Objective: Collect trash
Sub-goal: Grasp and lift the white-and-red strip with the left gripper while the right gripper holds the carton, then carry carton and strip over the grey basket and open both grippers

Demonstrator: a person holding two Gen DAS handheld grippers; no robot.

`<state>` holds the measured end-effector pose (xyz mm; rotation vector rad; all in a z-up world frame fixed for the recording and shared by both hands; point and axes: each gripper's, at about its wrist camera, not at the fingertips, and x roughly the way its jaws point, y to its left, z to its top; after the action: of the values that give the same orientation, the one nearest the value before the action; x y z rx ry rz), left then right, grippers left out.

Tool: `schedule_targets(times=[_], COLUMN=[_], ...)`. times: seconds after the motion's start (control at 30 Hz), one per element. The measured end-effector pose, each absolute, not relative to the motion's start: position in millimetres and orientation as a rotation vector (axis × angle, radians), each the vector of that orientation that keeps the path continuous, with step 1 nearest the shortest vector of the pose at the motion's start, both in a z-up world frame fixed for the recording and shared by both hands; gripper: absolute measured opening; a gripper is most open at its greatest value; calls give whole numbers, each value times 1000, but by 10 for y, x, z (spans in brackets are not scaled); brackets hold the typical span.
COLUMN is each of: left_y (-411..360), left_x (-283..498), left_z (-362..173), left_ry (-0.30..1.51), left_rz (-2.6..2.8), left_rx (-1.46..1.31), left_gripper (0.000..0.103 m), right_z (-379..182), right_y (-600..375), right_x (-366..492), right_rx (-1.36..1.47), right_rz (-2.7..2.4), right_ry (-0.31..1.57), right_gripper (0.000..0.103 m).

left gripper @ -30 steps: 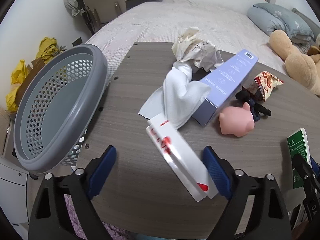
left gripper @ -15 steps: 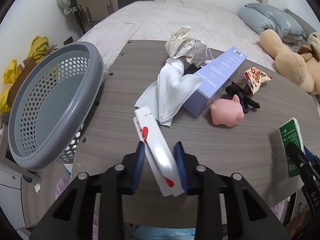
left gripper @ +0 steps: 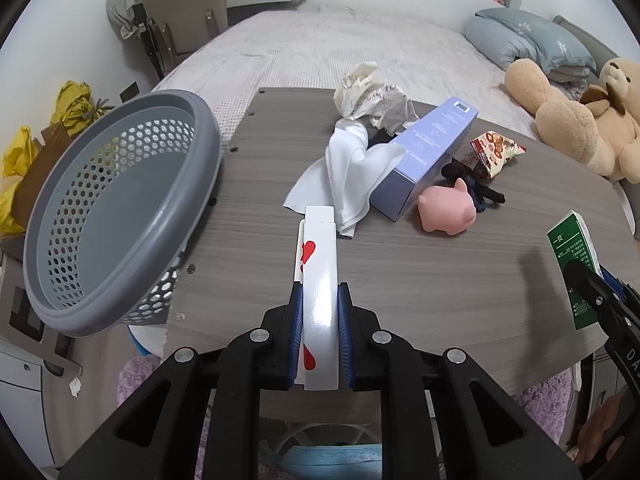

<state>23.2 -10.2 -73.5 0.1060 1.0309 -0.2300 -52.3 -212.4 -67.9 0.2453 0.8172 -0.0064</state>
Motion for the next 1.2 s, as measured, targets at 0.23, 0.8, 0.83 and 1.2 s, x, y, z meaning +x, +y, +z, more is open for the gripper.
schedule_targets(times=[0.23,0.8,0.83,1.2], left_y=[51,760,826,1457], left_x=[125,275,303,595], left_z=[-557,-251,-246,-254], left_ry=[959,839,836,831], left_rz=[-213,-109,-97,-2], left_rx=[126,67,63,61], left_gripper=[17,17,17,17], right_z=[-592,-300,-286,-260], right_y=[-1985,-1214,-1146,-420], right_x=[-515,-165,-113,474], right_rx=[225,123,116,79], right_rz=[10,136,149,306], right_ry=[812,786,785,804], right_gripper=[36,36,36,36])
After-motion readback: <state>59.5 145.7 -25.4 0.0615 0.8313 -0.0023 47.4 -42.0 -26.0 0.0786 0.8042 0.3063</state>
